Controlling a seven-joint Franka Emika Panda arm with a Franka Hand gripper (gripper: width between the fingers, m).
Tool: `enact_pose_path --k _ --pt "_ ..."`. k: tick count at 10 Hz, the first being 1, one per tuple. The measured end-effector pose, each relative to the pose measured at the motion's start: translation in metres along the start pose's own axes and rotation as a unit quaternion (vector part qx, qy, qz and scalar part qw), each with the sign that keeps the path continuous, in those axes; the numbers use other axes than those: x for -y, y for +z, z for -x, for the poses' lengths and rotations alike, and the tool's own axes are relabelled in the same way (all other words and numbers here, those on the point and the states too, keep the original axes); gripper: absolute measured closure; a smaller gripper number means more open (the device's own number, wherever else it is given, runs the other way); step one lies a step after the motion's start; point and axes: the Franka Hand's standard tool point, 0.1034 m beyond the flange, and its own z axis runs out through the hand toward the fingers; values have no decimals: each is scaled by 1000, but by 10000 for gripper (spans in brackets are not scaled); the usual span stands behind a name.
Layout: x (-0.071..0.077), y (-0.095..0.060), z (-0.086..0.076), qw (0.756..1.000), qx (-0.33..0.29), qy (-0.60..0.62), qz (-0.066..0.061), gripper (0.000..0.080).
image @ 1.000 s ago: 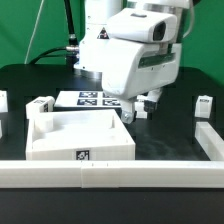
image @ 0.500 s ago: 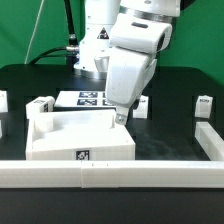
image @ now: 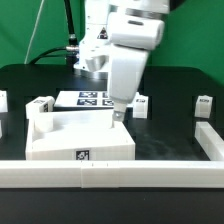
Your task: Assemble one leg
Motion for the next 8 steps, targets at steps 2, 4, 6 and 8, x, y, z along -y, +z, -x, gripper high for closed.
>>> enact_pose_path --k 2,4,6,8 --pt "9 14 29 998 -6 -64 -16 150" --pt "9 13 23 999 -7 -47 -14 150" --pt "9 13 25 999 -7 -46 -15 150" --pt "22 21 30 998 -11 -56 -21 150"
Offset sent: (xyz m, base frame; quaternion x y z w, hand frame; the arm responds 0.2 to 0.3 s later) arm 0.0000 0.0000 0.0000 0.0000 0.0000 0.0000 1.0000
